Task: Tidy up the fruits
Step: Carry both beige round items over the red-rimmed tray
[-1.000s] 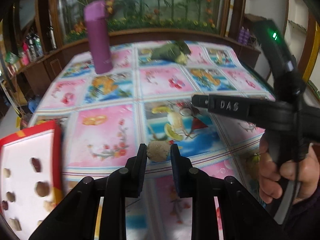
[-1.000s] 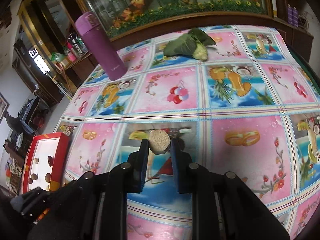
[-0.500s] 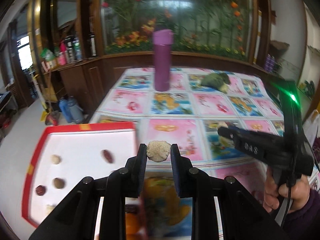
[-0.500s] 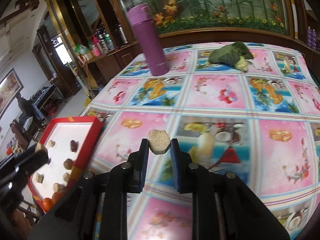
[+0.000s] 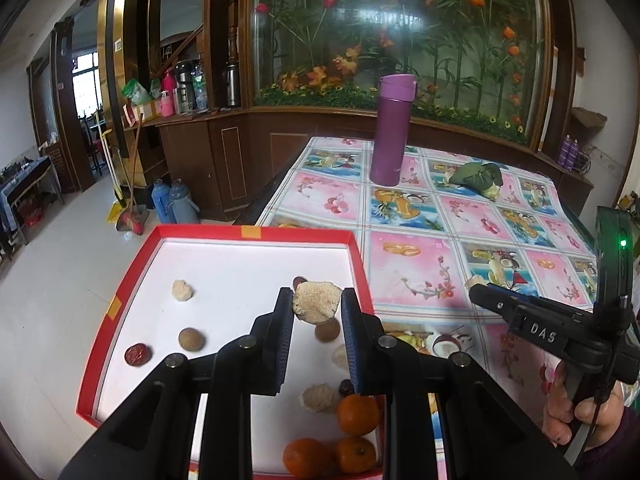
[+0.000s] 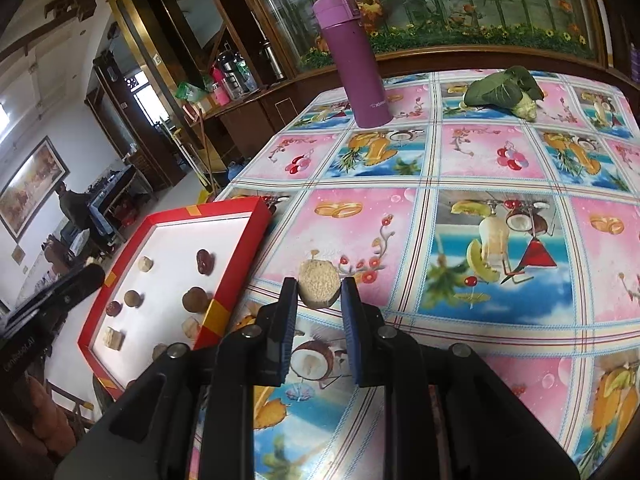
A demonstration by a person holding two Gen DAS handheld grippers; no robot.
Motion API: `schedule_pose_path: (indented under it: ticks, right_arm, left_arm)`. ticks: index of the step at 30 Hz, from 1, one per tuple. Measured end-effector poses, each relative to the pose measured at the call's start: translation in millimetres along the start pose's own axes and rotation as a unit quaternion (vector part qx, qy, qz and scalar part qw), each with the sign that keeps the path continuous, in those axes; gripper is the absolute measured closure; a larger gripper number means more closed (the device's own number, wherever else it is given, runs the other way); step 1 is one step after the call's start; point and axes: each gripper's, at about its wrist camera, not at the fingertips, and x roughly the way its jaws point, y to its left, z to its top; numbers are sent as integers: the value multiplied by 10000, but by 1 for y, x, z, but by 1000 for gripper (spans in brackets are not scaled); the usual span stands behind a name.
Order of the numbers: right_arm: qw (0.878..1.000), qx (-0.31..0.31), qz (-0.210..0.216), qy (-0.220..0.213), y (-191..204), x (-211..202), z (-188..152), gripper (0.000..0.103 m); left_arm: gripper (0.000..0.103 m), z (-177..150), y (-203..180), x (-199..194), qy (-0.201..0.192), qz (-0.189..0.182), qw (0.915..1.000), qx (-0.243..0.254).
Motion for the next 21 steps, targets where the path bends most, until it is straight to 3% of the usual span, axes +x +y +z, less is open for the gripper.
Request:
schedule_pose_path:
  ticks: [12,21]
  right_arm:
    - [9990,-218,402,23,51,1,-11,79]
    - [9941,-813,694,199,116,12,-17,79]
  left_arm:
    - [80,-10,40,-2,32,66,9995,-310]
    - [80,-21,108,-10,-39,392,9955,-863]
